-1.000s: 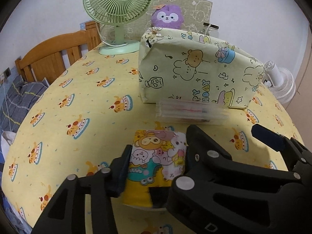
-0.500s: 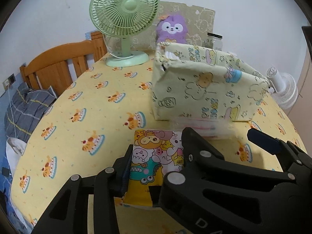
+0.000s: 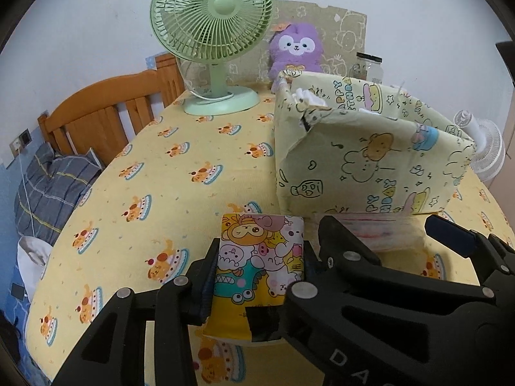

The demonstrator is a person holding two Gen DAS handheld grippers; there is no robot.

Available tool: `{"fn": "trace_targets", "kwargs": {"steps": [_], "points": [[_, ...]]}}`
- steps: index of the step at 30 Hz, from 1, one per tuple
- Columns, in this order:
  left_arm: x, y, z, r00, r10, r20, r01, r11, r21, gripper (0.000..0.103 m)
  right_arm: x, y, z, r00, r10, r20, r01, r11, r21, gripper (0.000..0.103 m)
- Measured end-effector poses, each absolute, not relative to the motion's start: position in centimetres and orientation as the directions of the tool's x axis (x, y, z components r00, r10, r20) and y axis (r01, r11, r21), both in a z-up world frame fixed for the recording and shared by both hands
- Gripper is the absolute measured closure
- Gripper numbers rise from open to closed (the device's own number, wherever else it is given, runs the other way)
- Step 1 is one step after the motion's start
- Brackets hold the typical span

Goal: Organize soft objects
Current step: 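Grasp the clear pencil case with the right gripper while the left holds the sticker pack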

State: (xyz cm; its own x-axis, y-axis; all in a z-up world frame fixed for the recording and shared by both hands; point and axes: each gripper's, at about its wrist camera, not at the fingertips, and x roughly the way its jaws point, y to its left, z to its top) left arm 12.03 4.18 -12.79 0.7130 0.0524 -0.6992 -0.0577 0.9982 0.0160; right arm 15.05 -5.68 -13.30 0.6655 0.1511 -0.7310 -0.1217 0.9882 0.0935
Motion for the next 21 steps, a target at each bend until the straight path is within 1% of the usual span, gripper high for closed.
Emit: {"fn": "trace_targets", "kwargs": {"steps": [5, 10, 18, 20, 21], "points": [[12.9, 4.4, -13.3, 0.691, 0.034, -0.722, -0.042, 0.999, 0.006, 0.056, 15.9, -5.5, -13.8, 0.651, 0.138, -0.747, -0.114, 0.99, 0.084, 0.0], [13.6, 4.4, -14.2, 0.649, 0.007, -0.761, -0.022, 1.0, -0.01, 0.055, 16.7, -5.2, -14.8, 0.601, 0.142, -0.786, -0.116, 0.989, 0.09, 0.0], [13.5, 4.3, -14.1, 0.649, 0.011, -0.761, -0.022, 1.0, -0.004, 0.055, 16.5, -5.2, -15.0, 0.588, 0.151, -0.795, -0.113, 0.988, 0.104, 0.0], [13.4, 4.2, -14.1, 0.651, 0.009, -0.759, -0.02, 1.0, -0.005, 0.055, 16.4, -5.2, -15.0, 0.588, 0.151, -0.794, -0.112, 0.988, 0.106, 0.002], [13.4, 4.2, -14.1, 0.652, 0.007, -0.758, -0.017, 1.0, -0.005, 0.055, 16.4, -5.4, -15.0, 0.589, 0.151, -0.794, -0.109, 0.988, 0.106, 0.004]]}}
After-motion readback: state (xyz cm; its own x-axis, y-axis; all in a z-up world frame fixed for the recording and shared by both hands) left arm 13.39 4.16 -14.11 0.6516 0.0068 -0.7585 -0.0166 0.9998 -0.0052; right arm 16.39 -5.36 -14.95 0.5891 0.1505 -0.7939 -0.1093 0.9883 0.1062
